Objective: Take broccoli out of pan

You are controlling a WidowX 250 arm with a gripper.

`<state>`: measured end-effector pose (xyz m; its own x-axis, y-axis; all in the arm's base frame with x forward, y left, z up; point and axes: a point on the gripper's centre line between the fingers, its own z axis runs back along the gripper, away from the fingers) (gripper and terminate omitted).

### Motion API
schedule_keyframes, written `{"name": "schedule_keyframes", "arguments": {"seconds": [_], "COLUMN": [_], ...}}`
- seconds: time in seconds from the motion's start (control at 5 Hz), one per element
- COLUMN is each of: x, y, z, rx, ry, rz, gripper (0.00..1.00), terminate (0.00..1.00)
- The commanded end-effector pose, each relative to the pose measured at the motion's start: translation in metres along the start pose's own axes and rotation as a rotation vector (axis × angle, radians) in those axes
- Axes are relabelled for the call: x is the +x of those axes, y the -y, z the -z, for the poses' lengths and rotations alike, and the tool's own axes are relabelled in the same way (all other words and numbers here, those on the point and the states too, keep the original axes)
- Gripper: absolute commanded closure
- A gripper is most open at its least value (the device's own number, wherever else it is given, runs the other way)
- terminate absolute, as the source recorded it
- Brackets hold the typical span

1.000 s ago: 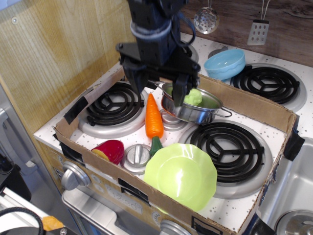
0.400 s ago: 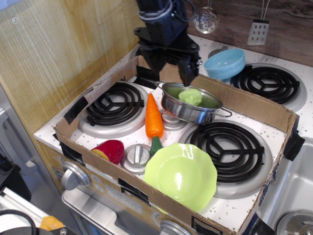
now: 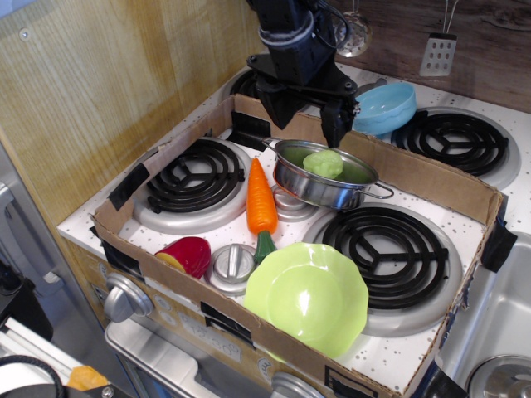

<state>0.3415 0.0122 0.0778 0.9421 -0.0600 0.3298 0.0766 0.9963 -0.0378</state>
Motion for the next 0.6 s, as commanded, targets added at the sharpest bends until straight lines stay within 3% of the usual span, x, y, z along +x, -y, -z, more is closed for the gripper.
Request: {"name": "schedule_keyframes", "arguments": {"seconds": [0.0,0.2,0.4], "x": [0.018,0.017,0.014], "y": [0.007,0.01,0.013], "z": [0.016,0.028,0.036], "rx": [0.068,0.092,0.117], "ry": [0.071,0.096,0.08], "rz": [-0.088,-0.111,-0.14], "gripper": [0.0,0.0,0.0], "terminate": [0.0,0.0,0.0]}}
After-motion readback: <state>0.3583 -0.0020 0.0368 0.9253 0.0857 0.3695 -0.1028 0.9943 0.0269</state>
